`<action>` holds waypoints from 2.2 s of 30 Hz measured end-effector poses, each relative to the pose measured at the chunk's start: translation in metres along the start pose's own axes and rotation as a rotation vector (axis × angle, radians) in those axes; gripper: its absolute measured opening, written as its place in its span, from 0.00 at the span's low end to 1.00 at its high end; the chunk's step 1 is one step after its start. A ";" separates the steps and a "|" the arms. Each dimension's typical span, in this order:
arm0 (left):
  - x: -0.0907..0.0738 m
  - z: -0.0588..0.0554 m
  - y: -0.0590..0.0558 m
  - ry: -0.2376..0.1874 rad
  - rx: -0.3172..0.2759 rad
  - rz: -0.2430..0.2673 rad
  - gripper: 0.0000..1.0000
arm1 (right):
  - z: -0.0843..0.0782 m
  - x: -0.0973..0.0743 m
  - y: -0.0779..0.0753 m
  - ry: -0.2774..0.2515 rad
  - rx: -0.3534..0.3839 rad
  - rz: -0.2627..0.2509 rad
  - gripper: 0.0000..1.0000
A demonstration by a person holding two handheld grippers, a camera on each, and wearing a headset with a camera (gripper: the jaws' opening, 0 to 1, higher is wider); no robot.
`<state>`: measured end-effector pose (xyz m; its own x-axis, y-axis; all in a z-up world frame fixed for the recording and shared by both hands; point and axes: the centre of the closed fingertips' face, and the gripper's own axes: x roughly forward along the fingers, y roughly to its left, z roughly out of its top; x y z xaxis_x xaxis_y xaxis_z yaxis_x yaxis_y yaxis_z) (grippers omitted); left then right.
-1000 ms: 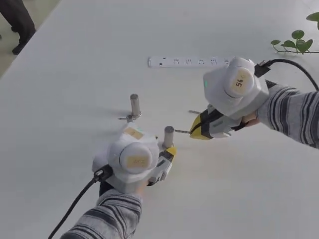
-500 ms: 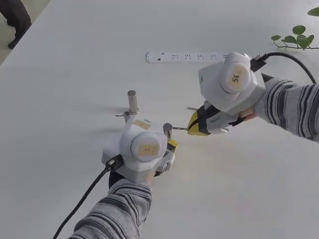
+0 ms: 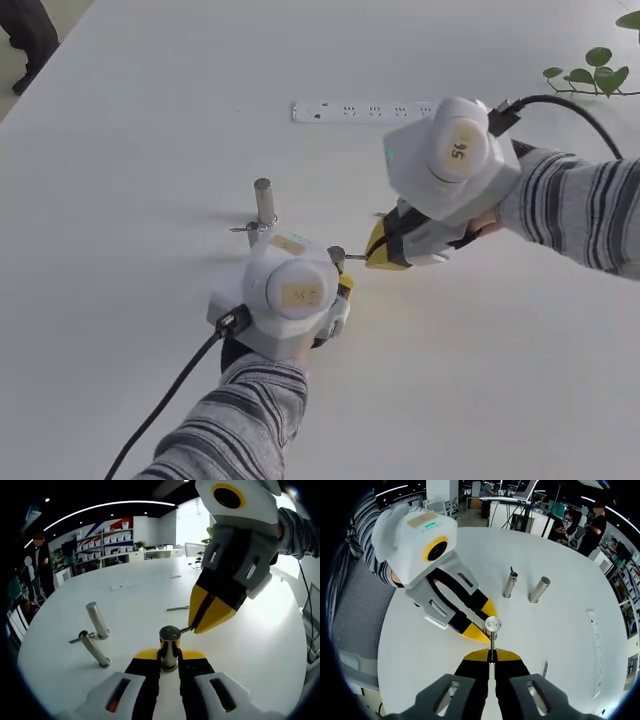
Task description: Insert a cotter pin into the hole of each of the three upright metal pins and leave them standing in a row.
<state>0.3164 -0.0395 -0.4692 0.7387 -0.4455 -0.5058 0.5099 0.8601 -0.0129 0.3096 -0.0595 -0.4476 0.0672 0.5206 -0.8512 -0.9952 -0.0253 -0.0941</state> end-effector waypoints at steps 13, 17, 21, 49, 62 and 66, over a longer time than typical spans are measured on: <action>0.000 -0.002 0.000 -0.010 -0.010 -0.001 0.10 | 0.013 0.007 0.000 -0.003 0.014 -0.004 0.00; 0.000 -0.002 0.001 -0.012 -0.011 0.002 0.10 | 0.015 0.008 0.001 -0.005 0.024 -0.003 0.00; 0.000 -0.002 0.001 -0.014 -0.011 0.009 0.10 | 0.018 0.010 0.002 -0.009 0.007 -0.003 0.00; 0.000 -0.005 0.001 -0.016 -0.058 0.066 0.10 | 0.009 -0.007 0.007 -0.030 0.070 -0.054 0.00; 0.000 -0.006 0.001 -0.015 -0.074 0.072 0.10 | 0.012 -0.001 0.002 -0.039 0.084 -0.052 0.00; 0.000 -0.005 0.001 -0.014 -0.079 0.073 0.10 | 0.012 -0.001 0.002 -0.041 0.092 -0.053 0.00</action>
<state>0.3145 -0.0378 -0.4740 0.7788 -0.3840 -0.4960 0.4185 0.9071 -0.0451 0.3070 -0.0495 -0.4410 0.1187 0.5533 -0.8245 -0.9928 0.0802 -0.0891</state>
